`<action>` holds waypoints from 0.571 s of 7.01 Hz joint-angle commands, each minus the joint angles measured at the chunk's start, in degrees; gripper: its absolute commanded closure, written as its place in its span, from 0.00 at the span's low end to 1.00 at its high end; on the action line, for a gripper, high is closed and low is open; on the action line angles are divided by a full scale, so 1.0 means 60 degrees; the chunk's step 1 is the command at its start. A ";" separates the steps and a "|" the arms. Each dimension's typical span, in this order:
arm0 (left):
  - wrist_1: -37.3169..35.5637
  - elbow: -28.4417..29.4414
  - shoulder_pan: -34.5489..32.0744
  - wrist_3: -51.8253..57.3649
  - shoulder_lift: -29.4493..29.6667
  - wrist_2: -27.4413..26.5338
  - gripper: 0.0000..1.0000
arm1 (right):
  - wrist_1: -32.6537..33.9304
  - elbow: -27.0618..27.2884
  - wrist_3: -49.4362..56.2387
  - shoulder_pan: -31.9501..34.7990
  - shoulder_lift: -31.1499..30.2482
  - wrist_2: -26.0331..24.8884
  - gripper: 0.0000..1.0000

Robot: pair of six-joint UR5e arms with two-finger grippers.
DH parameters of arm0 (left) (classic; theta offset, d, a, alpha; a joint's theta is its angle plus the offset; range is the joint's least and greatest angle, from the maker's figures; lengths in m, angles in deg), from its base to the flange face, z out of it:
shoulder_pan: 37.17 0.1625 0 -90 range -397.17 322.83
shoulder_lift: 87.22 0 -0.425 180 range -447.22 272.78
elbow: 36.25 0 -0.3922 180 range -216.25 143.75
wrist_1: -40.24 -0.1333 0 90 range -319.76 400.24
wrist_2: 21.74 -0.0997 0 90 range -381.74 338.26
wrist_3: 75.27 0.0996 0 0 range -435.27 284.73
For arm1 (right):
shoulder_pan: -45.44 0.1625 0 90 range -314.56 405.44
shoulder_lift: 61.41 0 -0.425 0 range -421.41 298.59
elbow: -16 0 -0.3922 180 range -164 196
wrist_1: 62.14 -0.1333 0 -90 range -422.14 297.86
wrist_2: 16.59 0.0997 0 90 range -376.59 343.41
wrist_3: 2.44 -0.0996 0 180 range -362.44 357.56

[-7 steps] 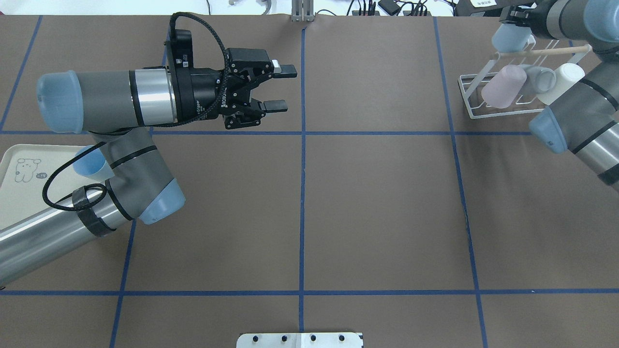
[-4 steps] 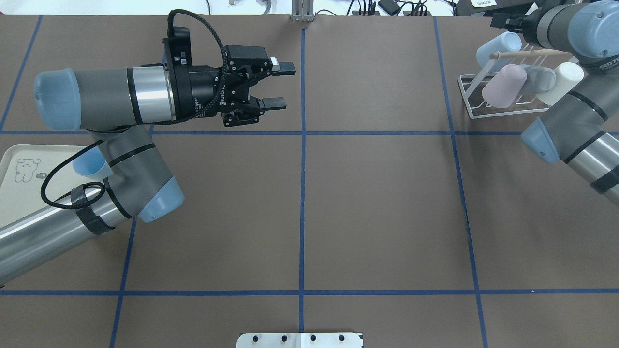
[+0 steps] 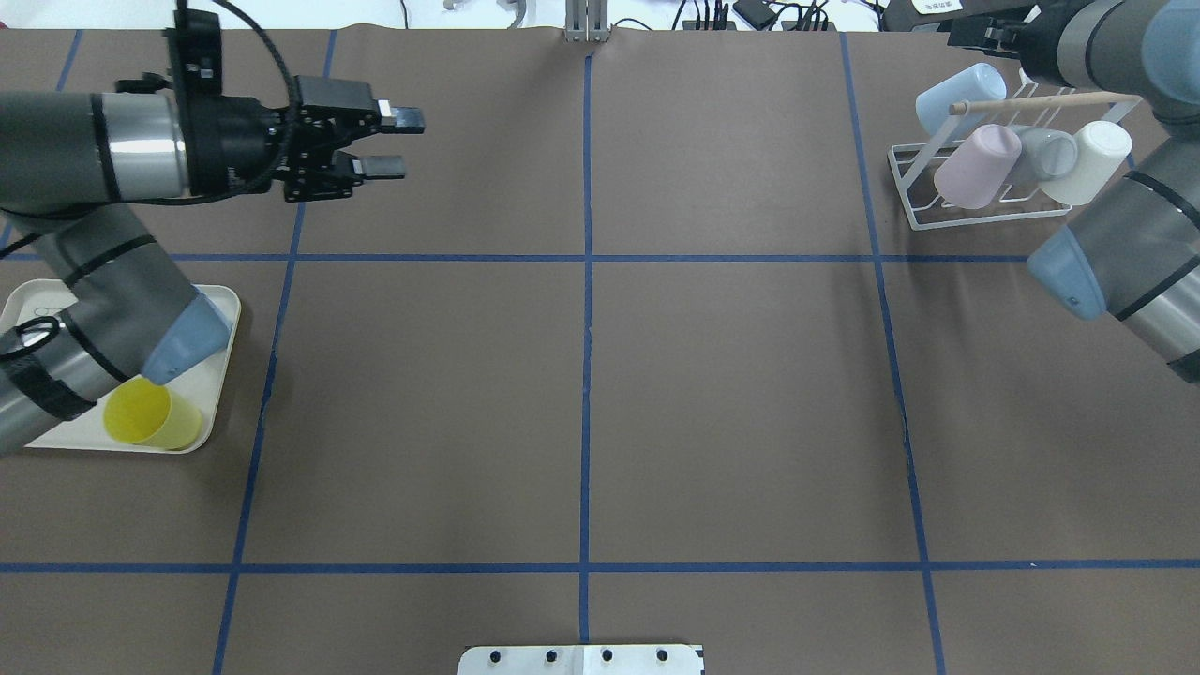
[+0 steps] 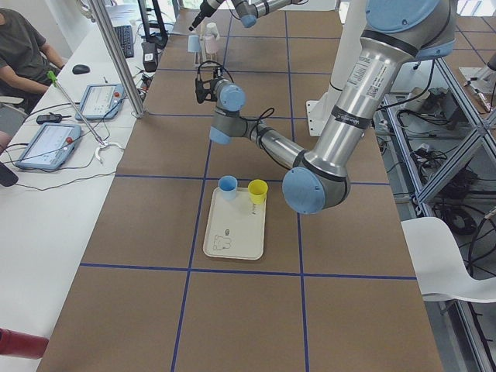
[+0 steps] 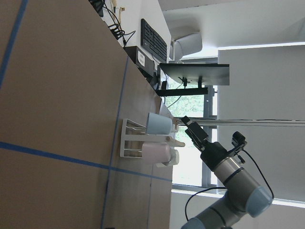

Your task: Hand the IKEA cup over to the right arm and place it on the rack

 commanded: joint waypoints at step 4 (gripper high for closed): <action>-0.1789 -0.0740 -0.1118 0.6950 -0.3592 -0.0053 0.27 | -0.0090 0.2697 -0.1794 0.0044 -0.2071 0.1607 0.00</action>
